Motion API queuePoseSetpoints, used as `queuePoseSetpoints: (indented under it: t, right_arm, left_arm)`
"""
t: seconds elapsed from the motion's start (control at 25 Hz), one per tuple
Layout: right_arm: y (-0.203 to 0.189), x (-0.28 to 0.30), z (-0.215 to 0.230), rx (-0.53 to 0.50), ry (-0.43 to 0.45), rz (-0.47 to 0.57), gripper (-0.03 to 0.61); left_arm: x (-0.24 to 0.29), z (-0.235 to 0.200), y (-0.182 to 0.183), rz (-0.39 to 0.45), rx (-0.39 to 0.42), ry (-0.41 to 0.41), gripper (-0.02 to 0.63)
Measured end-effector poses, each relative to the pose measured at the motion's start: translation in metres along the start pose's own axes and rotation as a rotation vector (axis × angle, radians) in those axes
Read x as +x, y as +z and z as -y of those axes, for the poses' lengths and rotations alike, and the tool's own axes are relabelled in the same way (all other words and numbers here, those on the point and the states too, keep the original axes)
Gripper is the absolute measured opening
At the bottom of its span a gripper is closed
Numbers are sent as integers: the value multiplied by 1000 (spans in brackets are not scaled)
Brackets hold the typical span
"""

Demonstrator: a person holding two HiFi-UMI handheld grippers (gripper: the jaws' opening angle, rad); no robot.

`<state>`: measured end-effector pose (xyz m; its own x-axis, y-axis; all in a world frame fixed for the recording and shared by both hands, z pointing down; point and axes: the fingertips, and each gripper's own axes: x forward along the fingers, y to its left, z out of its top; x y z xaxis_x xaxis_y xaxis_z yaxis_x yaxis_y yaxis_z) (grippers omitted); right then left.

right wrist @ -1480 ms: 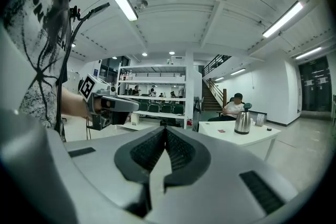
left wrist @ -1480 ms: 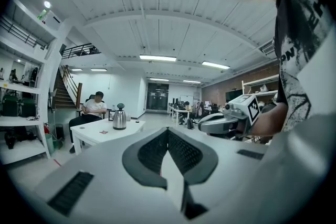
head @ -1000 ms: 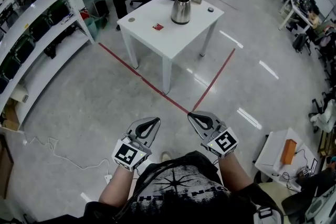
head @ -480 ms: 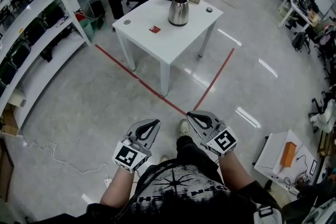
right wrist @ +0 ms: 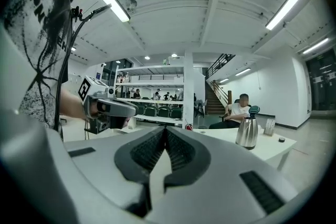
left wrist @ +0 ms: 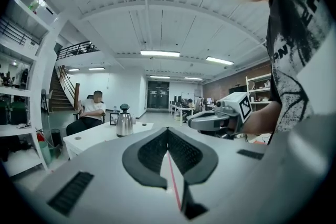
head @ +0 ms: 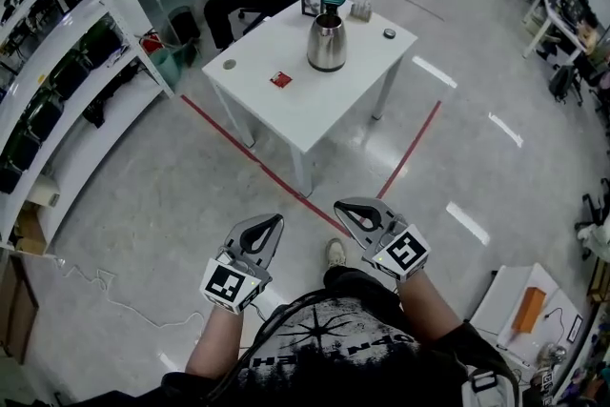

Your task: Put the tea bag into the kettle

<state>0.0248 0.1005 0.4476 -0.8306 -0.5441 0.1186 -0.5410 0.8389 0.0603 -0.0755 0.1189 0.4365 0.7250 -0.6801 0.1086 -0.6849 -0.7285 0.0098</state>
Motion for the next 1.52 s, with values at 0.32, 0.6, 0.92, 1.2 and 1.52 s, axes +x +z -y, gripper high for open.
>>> queuePoseSetpoints:
  t: [0.32,0.6,0.92,1.2,1.52]
  right_arm:
    - [-3,9,97,17,50,22,11]
    - [-2,17,148,23,89,47,11]
    - [-9,31,174,40,115,46,11]
    - [-10,51,193,36,120,33,11]
    - [-14,101,222,43,80,21,11]
  left_arm:
    - [86,-30,18,-5,-9,55,8]
    - [132,-50,25,-16,-17,100,8]
    - [155,-67,26,-18,-29,135,8]
    - [168,-88,20,-20,-57,132,8]
    - [194,-150,11,-25,-62,92,8]
